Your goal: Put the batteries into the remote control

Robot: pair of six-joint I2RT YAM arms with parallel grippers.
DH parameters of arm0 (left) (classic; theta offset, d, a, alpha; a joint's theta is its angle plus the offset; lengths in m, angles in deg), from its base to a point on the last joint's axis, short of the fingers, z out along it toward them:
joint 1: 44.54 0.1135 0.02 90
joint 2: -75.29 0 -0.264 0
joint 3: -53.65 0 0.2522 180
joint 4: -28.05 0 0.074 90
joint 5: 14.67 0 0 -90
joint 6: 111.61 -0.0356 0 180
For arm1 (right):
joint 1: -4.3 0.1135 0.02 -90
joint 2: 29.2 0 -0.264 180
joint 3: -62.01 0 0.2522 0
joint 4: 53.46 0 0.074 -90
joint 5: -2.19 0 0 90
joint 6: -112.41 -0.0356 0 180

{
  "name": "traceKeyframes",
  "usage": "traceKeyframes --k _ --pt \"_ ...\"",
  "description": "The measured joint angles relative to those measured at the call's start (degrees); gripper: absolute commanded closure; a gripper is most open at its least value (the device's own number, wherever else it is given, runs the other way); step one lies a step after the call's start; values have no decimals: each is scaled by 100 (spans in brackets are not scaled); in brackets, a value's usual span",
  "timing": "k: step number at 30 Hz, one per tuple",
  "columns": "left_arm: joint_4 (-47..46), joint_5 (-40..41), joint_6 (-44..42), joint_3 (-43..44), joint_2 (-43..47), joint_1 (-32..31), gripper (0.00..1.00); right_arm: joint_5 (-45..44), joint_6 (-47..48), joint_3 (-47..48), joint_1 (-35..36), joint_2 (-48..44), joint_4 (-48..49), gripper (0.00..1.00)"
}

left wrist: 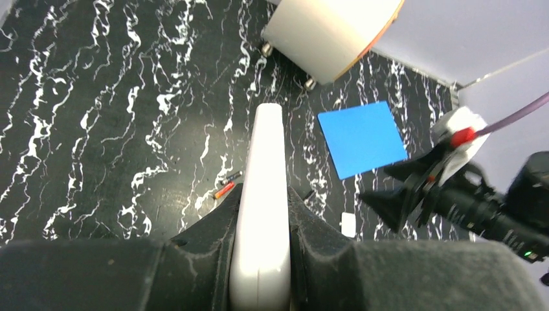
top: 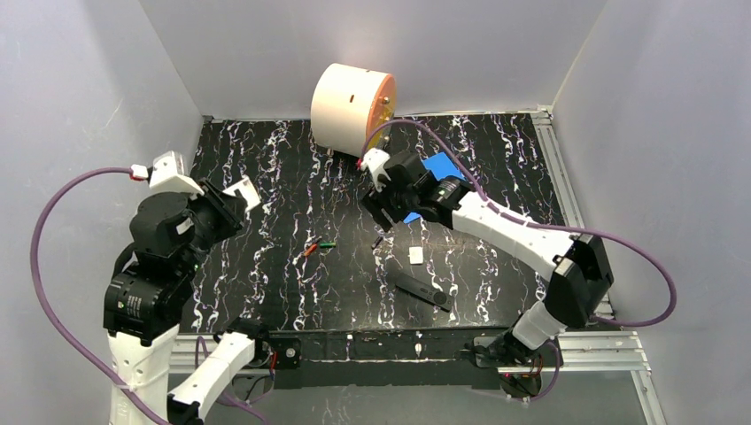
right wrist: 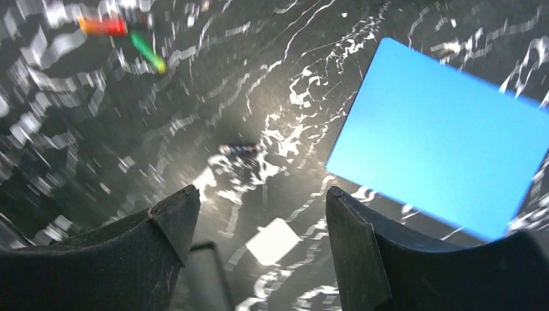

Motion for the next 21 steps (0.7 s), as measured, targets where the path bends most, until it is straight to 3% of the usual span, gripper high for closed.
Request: traceKeyframes --k 5,9,14,21 --pt "-7 240 83 413 -203 0 100 629 2485 455 -55 678 -697 27" --pt "-85 223 37 614 -306 0 100 562 3630 807 -13 1377 -1123 29" --pt "-170 210 -92 640 -442 0 100 411 4533 811 50 1746 -1528 29" --pt "-326 90 -170 564 -514 0 100 332 4959 739 243 1891 -1292 28"
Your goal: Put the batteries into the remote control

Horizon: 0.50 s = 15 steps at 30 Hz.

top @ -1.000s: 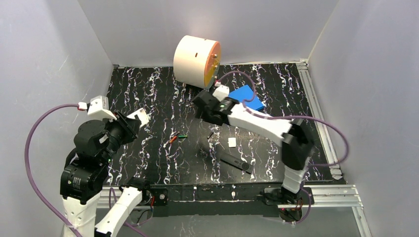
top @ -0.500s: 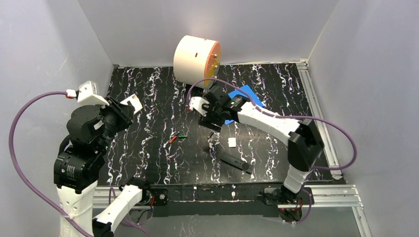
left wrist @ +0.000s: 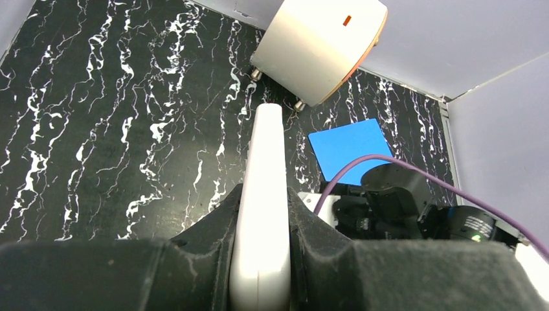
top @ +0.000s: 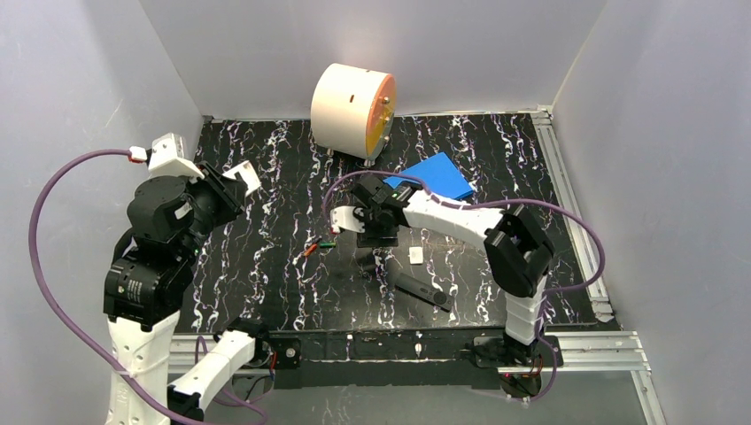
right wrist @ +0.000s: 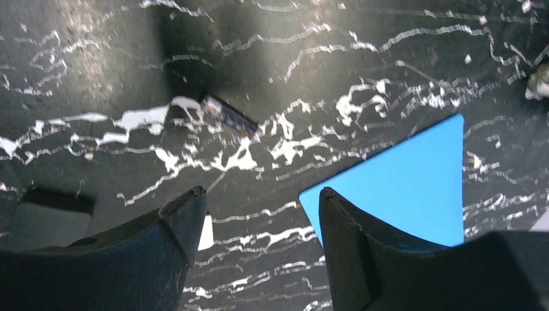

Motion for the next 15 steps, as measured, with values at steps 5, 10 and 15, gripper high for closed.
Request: traceKeyframes --k 5,10,15 --pt "-42 -22 -35 -48 -2 0 100 105 138 0 103 424 245 29" --pt "-61 -20 -87 -48 -2 0 100 164 249 -9 109 723 275 29" --pt "-61 -22 -111 -48 -2 0 100 232 313 -66 81 726 474 29"
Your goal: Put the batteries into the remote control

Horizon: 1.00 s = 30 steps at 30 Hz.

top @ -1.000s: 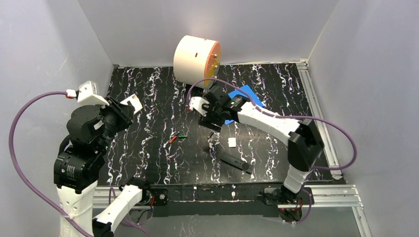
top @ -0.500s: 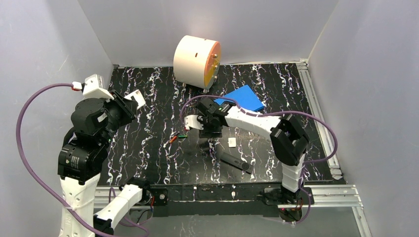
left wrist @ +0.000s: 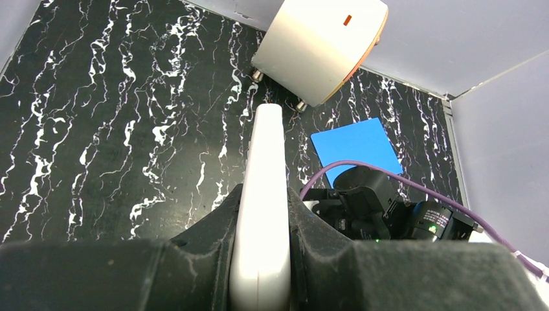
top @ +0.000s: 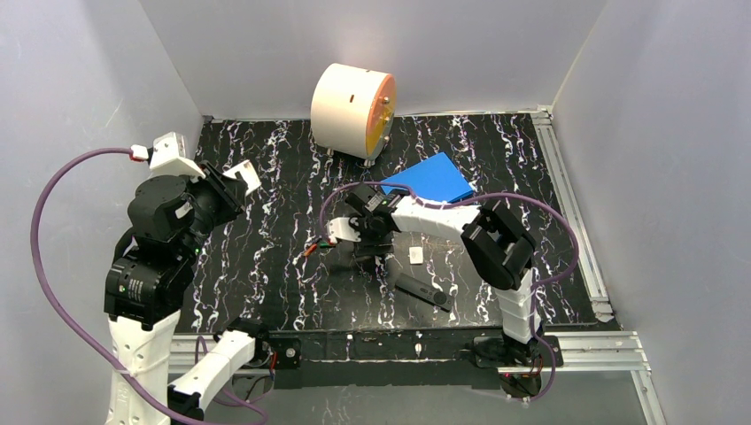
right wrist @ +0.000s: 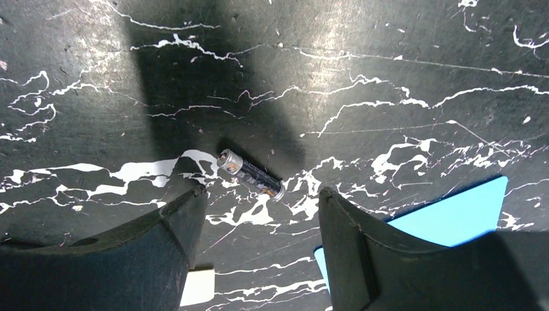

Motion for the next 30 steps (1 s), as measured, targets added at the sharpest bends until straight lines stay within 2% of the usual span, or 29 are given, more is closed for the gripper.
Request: traceKeyframes --k 6,12,14,23,27,30 --pt "2 7 -63 0 -9 0 100 186 50 2 -2 39 107 32" --pt "11 44 -151 0 -9 0 100 378 55 2 -42 52 66 52" --pt "24 44 -166 0 -9 0 100 466 46 2 -70 70 50 55" --pt "50 39 -208 2 -31 0 100 734 -66 133 -192 179 -15 56" --pt "81 37 -240 2 -66 0 100 846 -136 284 -229 284 -72 74" --pt "90 35 -267 2 -87 0 100 925 -221 424 -234 389 -133 81"
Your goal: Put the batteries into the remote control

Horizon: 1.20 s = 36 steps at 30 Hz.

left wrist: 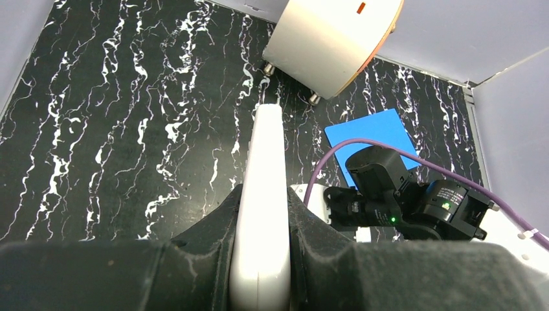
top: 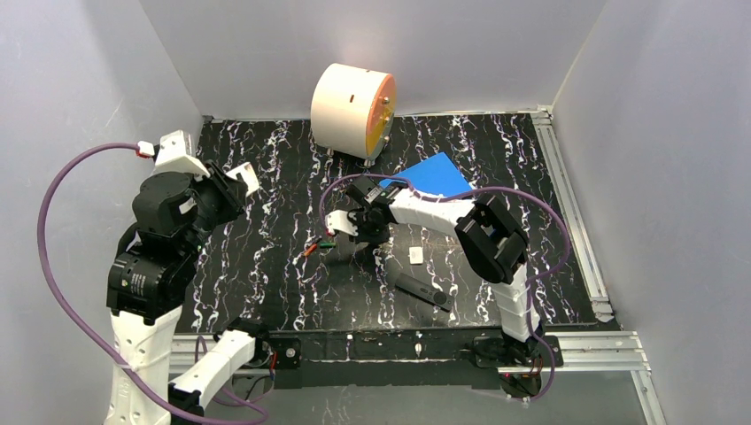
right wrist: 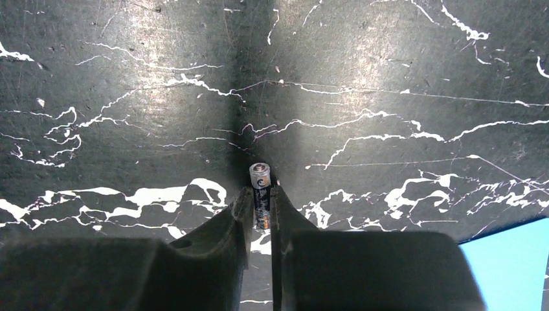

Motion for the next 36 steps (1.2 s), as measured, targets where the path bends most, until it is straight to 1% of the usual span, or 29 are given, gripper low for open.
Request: traceKeyframes --k 5,8,10,11,13,15,18,25,29,33,36 --pt "7 0 -42 2 -15 0 100 46 -39 44 -7 15 -63 82" --pt "11 -2 -55 2 -20 0 100 55 -66 55 -11 17 -83 85" --pt "17 -4 -55 2 -20 0 100 50 -131 63 -20 24 -85 89" --pt "20 -7 -55 2 -20 0 100 48 -179 68 -22 28 -85 93" --pt "20 -9 -55 2 -20 0 100 55 -271 101 -31 48 -111 97" --pt "20 -15 -55 2 -20 0 100 61 -415 168 -68 98 -157 99" --pt "17 -39 -50 2 -20 0 100 96 -680 199 -111 118 -155 99" --pt "-2 -155 4 -26 -22 0 100 280 -1445 199 -212 98 -79 99" --pt "-96 -328 90 -254 -17 0 100 293 -2079 81 -229 -2 -39 99" --pt "-271 -745 146 -638 -15 0 100 166 -2791 -468 -262 -507 146 99" --pt "-682 -1375 205 -1073 48 0 100 17 -3375 -896 -341 -1082 354 99"
